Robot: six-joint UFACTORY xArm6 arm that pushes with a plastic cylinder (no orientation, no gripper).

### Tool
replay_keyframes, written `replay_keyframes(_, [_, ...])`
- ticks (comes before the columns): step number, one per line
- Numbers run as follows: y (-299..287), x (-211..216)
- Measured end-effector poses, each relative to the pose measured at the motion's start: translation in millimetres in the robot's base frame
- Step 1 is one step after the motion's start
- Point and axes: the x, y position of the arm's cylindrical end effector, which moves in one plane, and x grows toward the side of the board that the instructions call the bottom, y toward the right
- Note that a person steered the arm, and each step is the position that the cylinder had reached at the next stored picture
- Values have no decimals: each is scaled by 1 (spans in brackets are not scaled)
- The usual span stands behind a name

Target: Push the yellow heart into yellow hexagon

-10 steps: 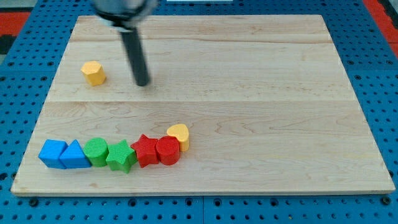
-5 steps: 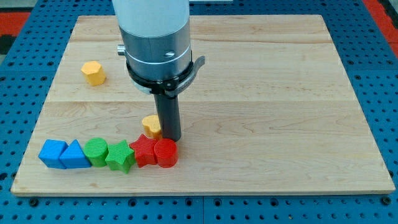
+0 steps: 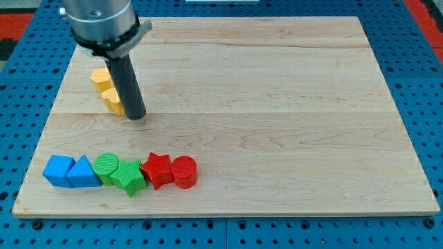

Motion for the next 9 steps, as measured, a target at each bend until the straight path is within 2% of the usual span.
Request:
replay_keyframes(1, [1, 15])
replay_keyframes(7, [-5, 14])
replay_keyframes(9, [-35, -49])
